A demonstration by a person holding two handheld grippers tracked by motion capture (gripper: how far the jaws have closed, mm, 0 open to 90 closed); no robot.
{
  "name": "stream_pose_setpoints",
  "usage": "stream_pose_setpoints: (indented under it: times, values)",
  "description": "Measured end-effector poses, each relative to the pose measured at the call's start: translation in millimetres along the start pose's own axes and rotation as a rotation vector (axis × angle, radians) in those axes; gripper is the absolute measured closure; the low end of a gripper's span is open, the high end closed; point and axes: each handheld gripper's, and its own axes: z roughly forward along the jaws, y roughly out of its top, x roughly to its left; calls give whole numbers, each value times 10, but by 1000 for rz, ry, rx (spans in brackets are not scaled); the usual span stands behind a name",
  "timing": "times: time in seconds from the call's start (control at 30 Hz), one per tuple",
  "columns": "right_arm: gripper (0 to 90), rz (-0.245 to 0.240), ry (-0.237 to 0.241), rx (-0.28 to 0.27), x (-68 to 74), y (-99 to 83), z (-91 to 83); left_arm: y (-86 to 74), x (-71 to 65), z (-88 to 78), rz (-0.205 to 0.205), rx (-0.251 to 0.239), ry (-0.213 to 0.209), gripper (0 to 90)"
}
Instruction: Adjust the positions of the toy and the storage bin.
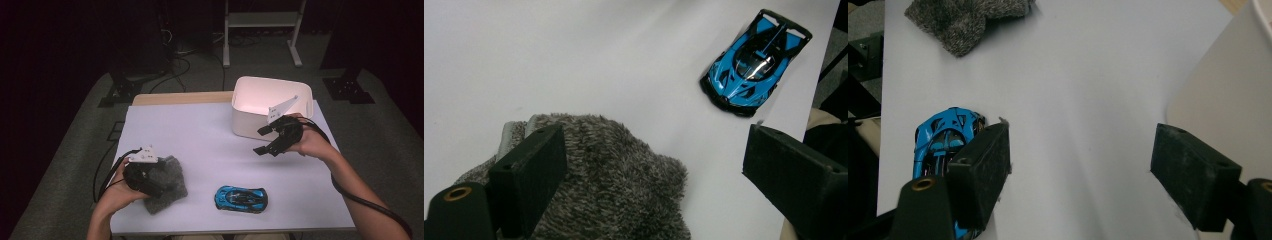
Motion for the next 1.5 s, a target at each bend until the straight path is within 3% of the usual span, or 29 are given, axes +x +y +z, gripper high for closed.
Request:
stream_pose_setpoints:
  times: [0.3, 0.67, 1.2, 1.33, 1.5]
  values:
    - [240, -22, -27, -14, -149, 121, -172, 4, 7, -6, 7, -1, -5, 100]
    - [277, -24, -70, 25, -402, 237, -246, -19, 4, -8, 3, 7, -7, 99]
    - [330, 33, -99, 49, -778, 205, -149, -24, 1, 3, 2, 14, -29, 111]
    - [374, 40, -97, 71, -853, 186, -91, -30, 6, 0, 0, 13, -25, 111]
    - [496, 40, -83, 89, -895, 185, -31, -38, 20, -1, -1, 20, -28, 111]
